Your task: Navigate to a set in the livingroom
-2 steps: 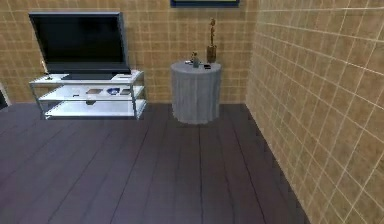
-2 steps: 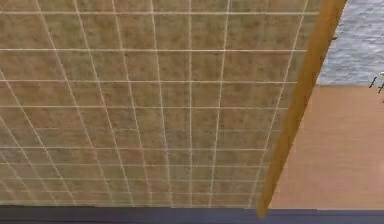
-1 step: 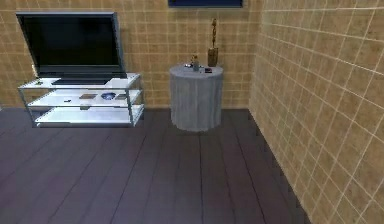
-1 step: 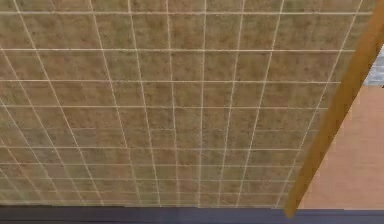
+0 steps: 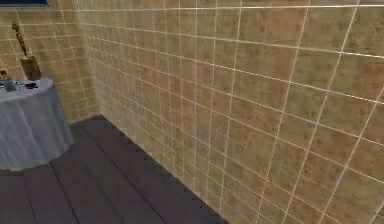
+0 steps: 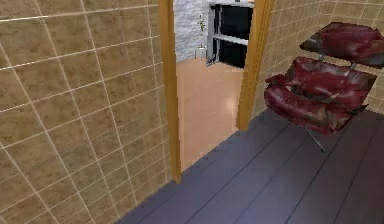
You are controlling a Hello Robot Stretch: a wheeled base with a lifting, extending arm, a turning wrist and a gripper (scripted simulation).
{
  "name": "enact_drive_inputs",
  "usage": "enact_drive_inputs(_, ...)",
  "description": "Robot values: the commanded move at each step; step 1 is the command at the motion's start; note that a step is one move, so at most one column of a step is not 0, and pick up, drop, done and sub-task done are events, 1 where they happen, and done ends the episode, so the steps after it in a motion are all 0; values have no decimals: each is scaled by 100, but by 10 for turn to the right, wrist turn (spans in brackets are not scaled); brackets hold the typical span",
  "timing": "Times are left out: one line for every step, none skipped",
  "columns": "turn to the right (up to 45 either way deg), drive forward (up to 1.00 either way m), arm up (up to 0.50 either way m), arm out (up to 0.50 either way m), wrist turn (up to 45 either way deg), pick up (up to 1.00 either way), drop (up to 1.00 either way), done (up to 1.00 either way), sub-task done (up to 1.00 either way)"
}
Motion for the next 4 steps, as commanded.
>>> enact_drive_inputs(210,0,0,0,0,0,0,0,0)
enact_drive_inputs(0,15,0,0,0,0,0,0,0)
enact_drive_inputs(-450,0,0,0,0,0,0,0,0)
enact_drive_inputs(-390,0,0,0,0,0,0,0,0)
